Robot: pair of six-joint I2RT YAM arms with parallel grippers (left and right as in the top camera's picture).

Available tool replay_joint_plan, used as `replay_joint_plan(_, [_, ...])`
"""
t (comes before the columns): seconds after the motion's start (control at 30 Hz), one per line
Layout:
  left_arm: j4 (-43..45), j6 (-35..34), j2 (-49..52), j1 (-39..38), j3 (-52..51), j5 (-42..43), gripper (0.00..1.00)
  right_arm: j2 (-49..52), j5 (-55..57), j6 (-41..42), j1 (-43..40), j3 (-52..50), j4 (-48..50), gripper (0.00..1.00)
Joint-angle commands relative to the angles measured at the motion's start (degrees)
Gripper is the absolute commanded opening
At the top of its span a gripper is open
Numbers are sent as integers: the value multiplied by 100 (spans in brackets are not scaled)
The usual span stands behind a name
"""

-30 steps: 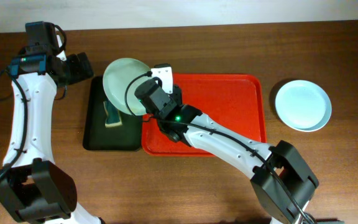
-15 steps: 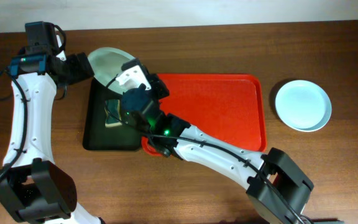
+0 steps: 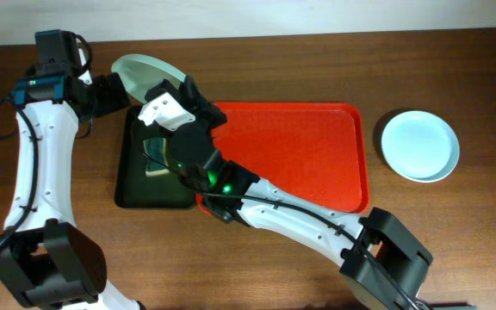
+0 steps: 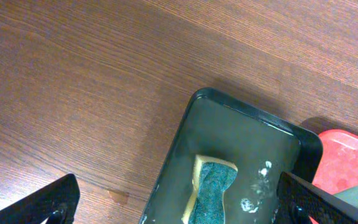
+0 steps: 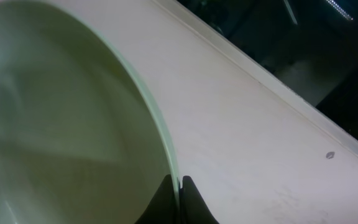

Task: Clean dirty plates on tray and stack at the side
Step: 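Lift the plate with the right gripper and tip it over the trays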

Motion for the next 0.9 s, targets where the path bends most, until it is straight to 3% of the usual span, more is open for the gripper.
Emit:
replay_joint_plan(0.0, [11, -33, 35, -4, 4, -22, 99, 9, 48, 153, 55, 83, 63, 4])
replay_joint_plan(0.33, [11, -33, 35, -4, 4, -22, 99, 11, 52, 177, 55, 81, 28, 4])
replay_joint_plan(0.47, [11, -33, 35, -4, 4, -22, 99, 11, 50, 708, -13, 81, -83, 4])
replay_joint_plan(0.57, [11, -33, 35, -4, 4, -22, 99, 11, 48, 1596, -203, 81, -525, 4])
replay_joint_plan(0.7, [11, -33, 35, -4, 4, -22, 99, 11, -94, 3663, -638, 81, -1875, 4])
replay_joint_plan(0.87, [11, -33, 35, -4, 4, -22, 99, 11, -2293, 5541, -1333, 81, -3515, 4])
